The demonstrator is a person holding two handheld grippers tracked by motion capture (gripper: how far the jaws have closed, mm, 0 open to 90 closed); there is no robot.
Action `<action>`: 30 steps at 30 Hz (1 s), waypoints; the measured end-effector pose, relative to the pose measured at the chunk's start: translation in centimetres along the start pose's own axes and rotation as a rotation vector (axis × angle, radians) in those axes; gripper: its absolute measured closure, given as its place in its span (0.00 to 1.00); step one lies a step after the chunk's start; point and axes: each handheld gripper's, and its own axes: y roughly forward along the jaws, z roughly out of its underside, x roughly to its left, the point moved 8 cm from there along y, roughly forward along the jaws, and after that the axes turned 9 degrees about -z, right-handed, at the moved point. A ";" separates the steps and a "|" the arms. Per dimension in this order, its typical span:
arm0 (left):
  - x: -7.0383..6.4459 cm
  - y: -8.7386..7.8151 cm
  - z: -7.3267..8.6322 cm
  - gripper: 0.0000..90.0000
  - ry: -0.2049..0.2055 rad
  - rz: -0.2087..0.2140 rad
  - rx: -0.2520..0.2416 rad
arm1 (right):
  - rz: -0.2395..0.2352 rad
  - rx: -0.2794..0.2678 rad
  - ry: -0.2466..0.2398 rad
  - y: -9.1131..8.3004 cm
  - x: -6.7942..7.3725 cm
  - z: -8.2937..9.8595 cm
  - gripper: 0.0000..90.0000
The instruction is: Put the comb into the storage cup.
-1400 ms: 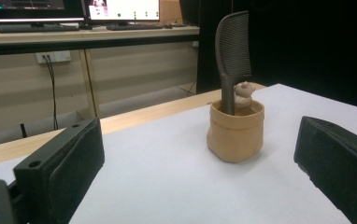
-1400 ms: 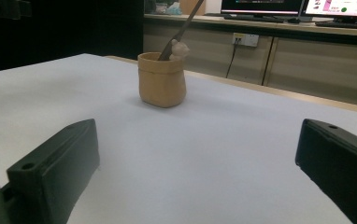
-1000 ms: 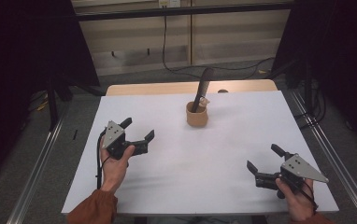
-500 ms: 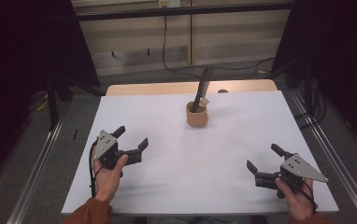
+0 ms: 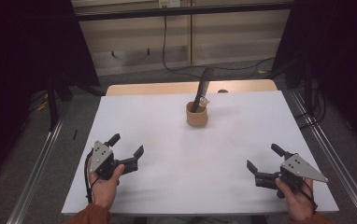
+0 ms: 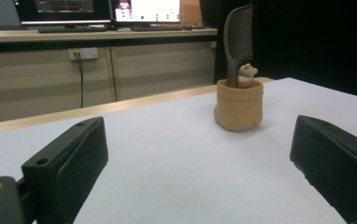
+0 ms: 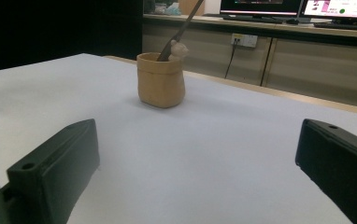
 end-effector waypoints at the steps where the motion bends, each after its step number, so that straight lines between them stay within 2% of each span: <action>1: 0.0 -0.1 0.1 0.05 -0.012 0.001 0.002 | -0.001 -0.002 0.000 0.0 0.0 0.0 0.00; 3: 0.0 -0.4 0.3 0.05 -0.018 -0.001 0.009 | -0.001 -0.003 0.000 0.0 0.0 0.0 0.00; 6: 0.0 -0.8 0.6 0.05 -0.036 0.019 0.030 | 0.001 -0.007 0.003 -0.1 0.0 -0.1 0.00; 13: -0.2 -2.1 0.6 0.05 -0.018 0.012 0.020 | 0.007 -0.007 0.009 -0.1 -0.1 -0.1 0.00; 18: -0.3 -2.8 0.9 0.05 -0.039 -0.012 0.021 | 0.009 -0.007 0.009 -0.1 -0.1 -0.1 0.00; 20: -0.4 -3.0 1.0 0.05 -0.024 -0.017 0.025 | 0.011 -0.005 0.010 -0.1 -0.1 -0.1 0.00; 25: -0.3 -3.5 1.4 0.05 -0.019 -0.033 0.037 | 0.017 -0.010 0.013 -0.2 -0.1 -0.1 0.00; 27: -0.2 -3.6 1.7 0.05 -0.018 -0.054 0.043 | 0.019 -0.009 0.016 -0.3 -0.2 -0.1 0.00; 30: 0.1 -3.9 1.8 0.05 -0.030 -0.063 0.045 | 0.021 -0.009 0.017 -0.3 -0.2 -0.1 0.00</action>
